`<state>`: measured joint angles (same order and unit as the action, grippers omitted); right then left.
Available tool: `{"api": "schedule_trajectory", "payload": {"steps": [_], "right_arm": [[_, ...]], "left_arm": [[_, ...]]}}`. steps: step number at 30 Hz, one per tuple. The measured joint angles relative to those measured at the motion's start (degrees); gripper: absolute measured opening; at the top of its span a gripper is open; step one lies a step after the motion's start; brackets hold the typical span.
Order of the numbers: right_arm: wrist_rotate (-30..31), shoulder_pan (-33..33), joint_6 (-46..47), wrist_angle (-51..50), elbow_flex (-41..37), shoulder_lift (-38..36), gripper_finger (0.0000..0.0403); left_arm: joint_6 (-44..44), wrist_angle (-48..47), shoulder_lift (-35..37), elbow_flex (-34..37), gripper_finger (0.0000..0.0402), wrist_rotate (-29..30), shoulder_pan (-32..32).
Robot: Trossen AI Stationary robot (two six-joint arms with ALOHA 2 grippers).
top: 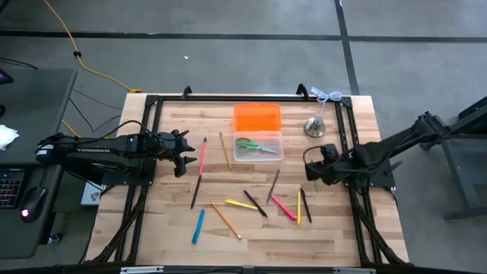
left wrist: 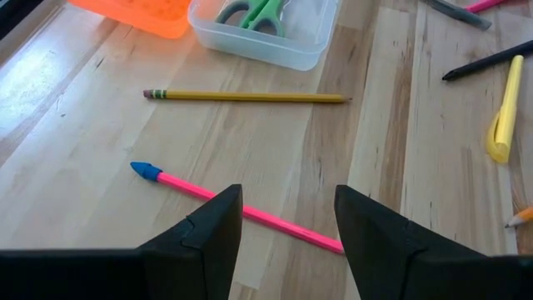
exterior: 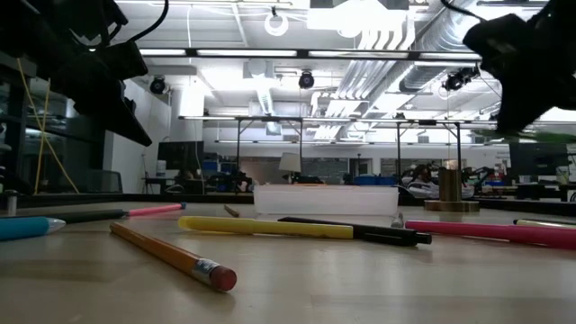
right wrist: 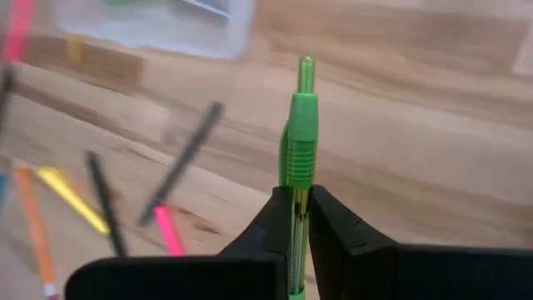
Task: Pick & place school supplies into a supply box
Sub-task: Put the green pen into the supply box
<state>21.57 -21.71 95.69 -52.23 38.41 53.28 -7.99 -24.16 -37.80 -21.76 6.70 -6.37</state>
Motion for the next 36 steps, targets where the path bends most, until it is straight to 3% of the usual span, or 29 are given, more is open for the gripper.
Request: {"api": "schedule_trajectory", "payload": {"steps": [13,26,36], "right_arm": [[7.95,-0.02,-9.55,9.41,0.07,-6.27,0.0005],[10.07,-0.02,-18.44,23.88,0.09,-6.47,0.0001],[11.11,-0.02,-19.86,26.57,0.11,-6.47,0.0000]], "left_arm": [[-0.02,0.00,0.00,0.00,0.0223,-0.02,-0.01],[-0.02,0.02,0.00,0.00,0.0223,-0.02,0.02],[-0.32,0.01,0.00,0.00,0.0223,-2.09,0.01]]}}
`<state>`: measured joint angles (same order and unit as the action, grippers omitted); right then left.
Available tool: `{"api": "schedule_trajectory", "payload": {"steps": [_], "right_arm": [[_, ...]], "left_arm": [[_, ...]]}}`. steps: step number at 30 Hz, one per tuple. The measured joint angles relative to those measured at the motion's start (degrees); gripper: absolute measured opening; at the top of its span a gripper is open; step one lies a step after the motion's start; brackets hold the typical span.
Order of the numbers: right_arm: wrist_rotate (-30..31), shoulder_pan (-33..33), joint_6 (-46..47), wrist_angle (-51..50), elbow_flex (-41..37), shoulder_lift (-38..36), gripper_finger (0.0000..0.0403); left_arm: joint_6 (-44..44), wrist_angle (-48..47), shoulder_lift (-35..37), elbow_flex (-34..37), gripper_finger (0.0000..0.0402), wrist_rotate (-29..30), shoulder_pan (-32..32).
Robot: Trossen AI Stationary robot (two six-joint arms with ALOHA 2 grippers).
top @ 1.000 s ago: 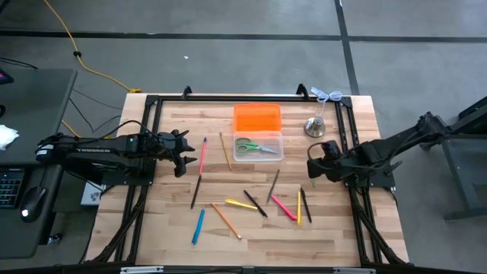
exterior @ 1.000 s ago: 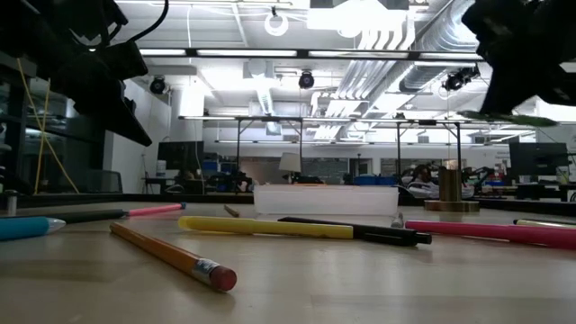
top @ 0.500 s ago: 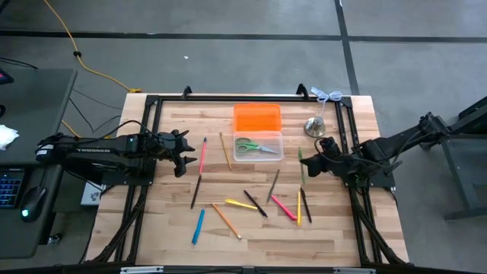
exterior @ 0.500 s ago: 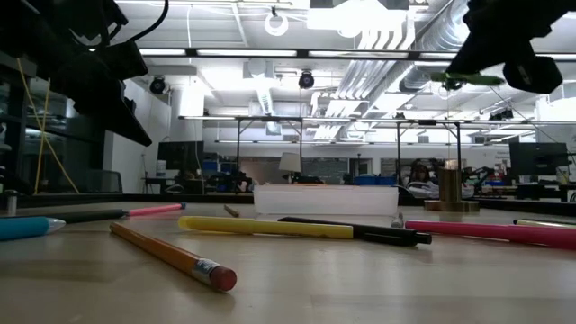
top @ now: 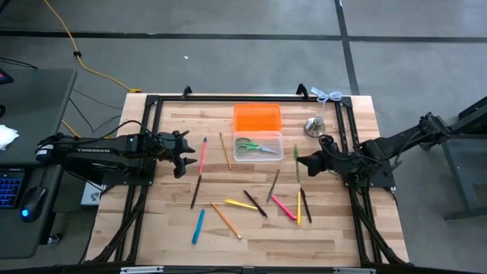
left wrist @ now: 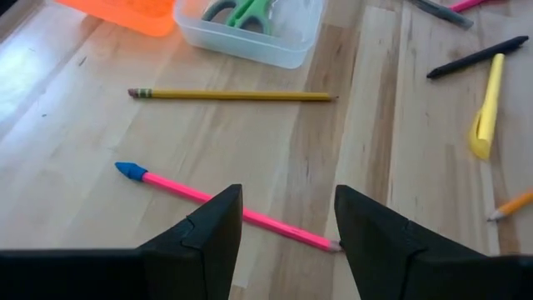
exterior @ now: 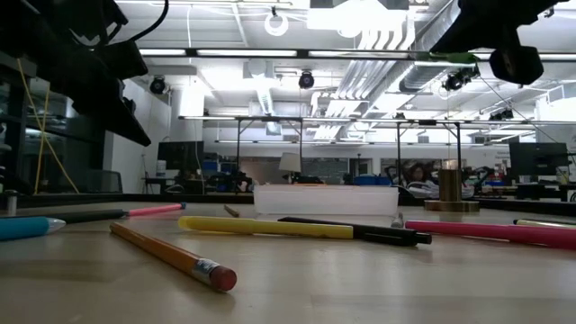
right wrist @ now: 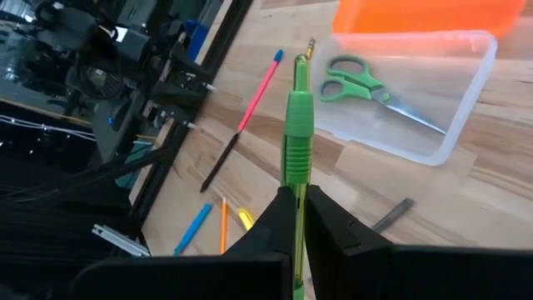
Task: Pick & place school supplies into a supply box
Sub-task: Put the green pen into the supply box
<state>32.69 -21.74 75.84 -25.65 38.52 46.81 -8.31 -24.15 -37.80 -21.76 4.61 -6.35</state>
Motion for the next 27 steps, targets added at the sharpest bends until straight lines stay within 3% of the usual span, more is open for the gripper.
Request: {"api": "schedule_trajectory", "payload": {"steps": [9,27], "right_arm": [[0.62,0.00,-0.46,0.25,0.00,0.00,0.0001],[-2.63,0.00,1.67,-5.52,0.04,1.07,0.0000]], "left_arm": [[-5.51,0.05,0.00,0.00,0.0223,-0.05,0.01],[-5.65,0.04,0.02,-0.01,0.0223,-0.12,0.00]]}}
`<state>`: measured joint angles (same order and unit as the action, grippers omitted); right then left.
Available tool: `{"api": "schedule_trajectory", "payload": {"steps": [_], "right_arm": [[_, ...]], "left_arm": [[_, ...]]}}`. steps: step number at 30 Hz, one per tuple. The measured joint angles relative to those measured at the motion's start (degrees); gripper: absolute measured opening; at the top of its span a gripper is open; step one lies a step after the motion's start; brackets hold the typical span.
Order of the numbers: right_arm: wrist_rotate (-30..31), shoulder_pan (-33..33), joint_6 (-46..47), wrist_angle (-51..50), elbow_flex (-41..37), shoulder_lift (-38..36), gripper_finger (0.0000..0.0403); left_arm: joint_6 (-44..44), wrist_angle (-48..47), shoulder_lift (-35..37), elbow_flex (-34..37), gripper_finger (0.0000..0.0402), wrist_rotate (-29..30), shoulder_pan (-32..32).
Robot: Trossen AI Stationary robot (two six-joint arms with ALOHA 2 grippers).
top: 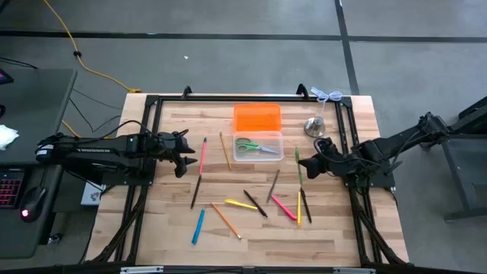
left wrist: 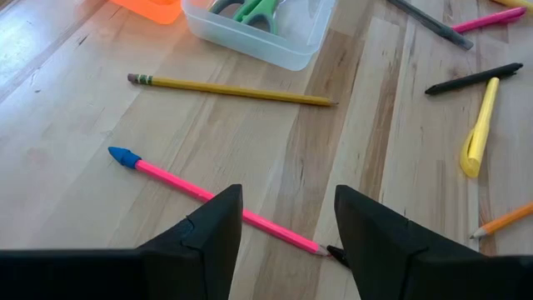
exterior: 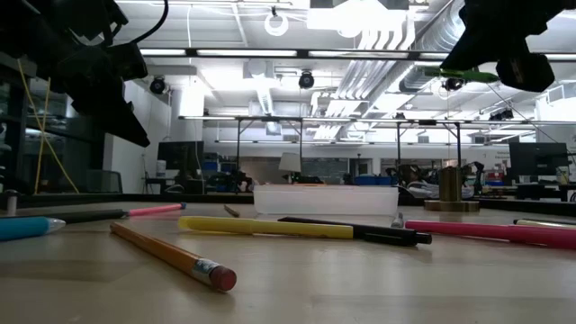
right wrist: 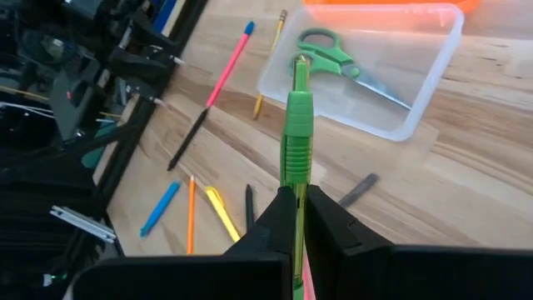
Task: Pick & place school supplies into a supply box
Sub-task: Put the green pen into the supply box
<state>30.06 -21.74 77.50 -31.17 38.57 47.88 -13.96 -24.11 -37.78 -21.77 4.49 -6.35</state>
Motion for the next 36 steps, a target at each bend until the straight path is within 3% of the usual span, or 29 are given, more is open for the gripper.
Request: {"api": "schedule_trajectory", "payload": {"steps": [12,36], "right_arm": [[1.03,1.00,-0.42,1.63,0.00,4.95,0.0000],[-2.76,11.20,-16.26,22.29,0.00,10.72,0.0000]], "left_arm": [[0.11,0.82,-0.01,-0.04,0.0223,0.02,-0.01],[0.11,10.68,-0.02,-0.04,0.0223,0.04,0.00]]}}
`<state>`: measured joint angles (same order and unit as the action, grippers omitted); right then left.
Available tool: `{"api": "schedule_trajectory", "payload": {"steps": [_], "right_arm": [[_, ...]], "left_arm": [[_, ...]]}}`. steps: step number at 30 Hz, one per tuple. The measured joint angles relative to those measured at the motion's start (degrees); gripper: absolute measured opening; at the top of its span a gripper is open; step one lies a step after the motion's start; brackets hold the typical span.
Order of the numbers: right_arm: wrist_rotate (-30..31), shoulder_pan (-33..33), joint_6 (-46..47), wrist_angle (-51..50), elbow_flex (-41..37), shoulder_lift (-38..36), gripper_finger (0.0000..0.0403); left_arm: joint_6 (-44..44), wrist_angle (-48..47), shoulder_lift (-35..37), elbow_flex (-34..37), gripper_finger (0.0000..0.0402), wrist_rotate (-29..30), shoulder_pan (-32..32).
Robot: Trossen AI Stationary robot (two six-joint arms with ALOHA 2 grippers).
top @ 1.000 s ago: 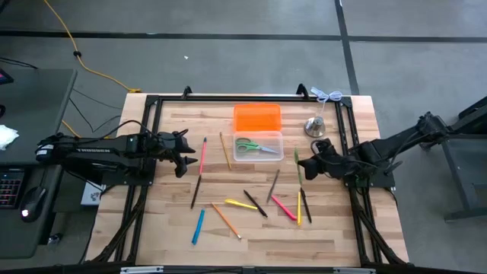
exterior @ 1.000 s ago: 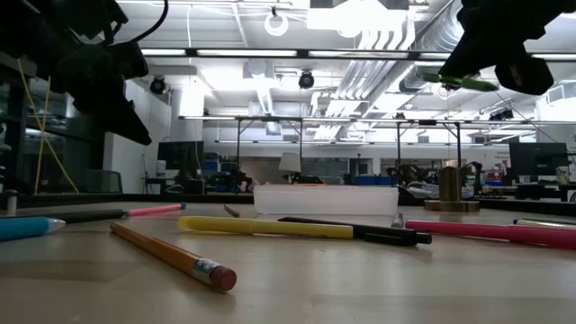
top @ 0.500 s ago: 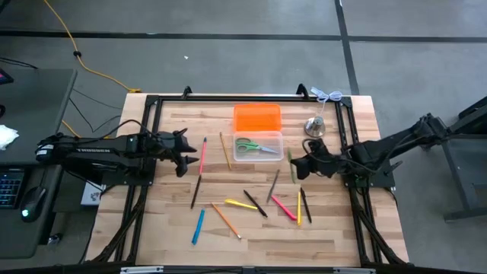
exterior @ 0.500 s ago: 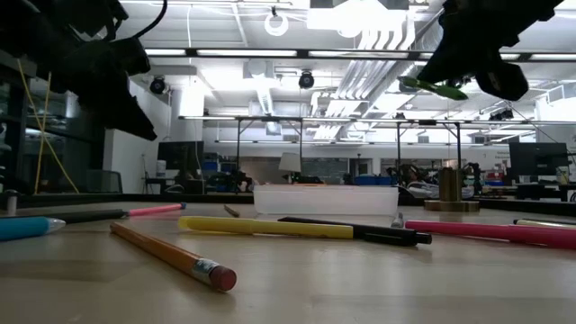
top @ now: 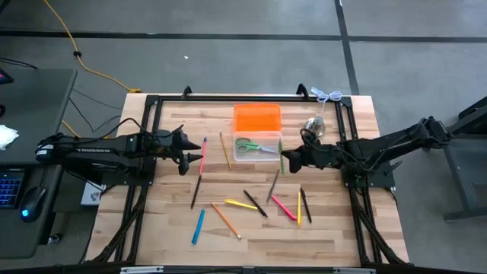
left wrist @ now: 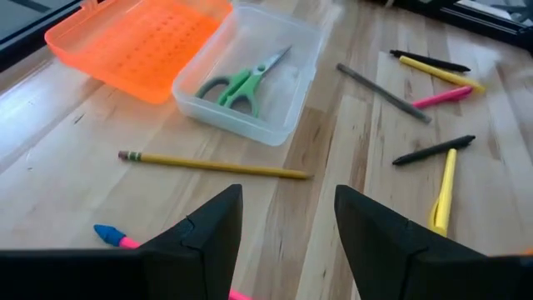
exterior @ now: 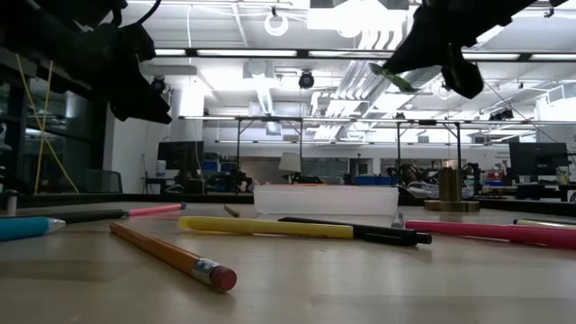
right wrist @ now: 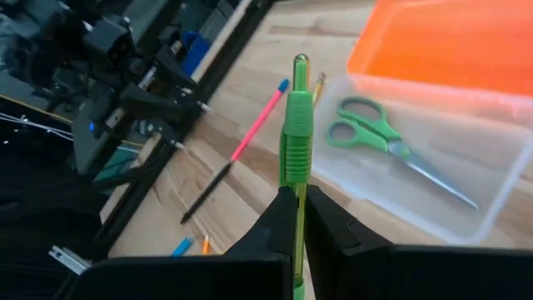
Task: Pick & place school supplies into a supply box
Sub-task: Put the green pen into the supply box
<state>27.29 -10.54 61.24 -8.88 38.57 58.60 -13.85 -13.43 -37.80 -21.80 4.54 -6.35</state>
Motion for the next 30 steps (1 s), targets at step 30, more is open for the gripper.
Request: {"api": "schedule_trajectory", "payload": {"steps": [30], "right_arm": [[-9.95,14.90,-17.92,13.84,-0.02,1.13,0.0000]], "left_arm": [[0.02,-0.02,0.00,0.02,0.0223,0.00,-0.02]]}}
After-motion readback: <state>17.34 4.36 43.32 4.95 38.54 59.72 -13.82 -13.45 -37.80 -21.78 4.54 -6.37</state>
